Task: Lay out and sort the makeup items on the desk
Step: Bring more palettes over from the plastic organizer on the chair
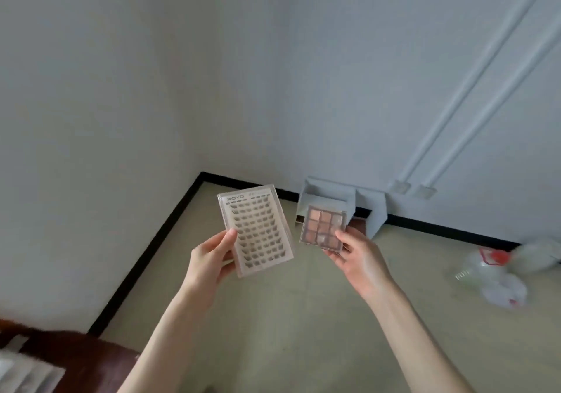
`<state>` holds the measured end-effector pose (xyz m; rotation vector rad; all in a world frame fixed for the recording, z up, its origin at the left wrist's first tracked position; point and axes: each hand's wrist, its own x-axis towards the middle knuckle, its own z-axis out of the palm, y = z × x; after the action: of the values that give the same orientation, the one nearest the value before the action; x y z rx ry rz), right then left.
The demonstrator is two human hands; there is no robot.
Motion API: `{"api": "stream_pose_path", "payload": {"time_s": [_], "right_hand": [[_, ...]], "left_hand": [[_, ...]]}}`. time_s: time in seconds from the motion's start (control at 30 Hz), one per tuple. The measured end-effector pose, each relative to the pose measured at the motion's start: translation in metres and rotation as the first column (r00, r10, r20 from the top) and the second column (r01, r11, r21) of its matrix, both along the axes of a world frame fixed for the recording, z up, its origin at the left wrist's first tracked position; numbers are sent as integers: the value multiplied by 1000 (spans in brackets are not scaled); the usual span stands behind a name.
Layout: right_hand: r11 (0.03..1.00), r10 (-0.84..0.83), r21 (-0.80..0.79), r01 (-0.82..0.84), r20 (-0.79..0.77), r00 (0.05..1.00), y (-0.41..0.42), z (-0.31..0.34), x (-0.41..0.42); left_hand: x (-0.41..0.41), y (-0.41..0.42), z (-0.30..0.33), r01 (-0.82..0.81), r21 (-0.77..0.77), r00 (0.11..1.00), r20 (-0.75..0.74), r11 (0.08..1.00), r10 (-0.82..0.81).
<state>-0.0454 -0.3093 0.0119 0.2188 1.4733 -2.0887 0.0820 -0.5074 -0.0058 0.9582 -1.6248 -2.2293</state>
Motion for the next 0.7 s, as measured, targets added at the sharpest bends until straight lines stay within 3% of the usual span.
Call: {"api": "stream_pose_path", "payload": {"time_s": [0.23, 0.4, 0.7], "right_hand": [[908, -417, 7, 418, -42, 908, 189, 6, -56], [762, -646, 30, 647, -19, 763, 297, -3, -76], [422, -906, 29, 906, -2, 422, 453, -5, -131]], "left_hand": [[-159, 146, 14, 429, -27, 902, -37, 903, -429], [-246, 254, 6, 671, -17, 741, -12, 741, -671], [-389, 443, 3, 909, 60, 412, 9, 412, -911]]}}
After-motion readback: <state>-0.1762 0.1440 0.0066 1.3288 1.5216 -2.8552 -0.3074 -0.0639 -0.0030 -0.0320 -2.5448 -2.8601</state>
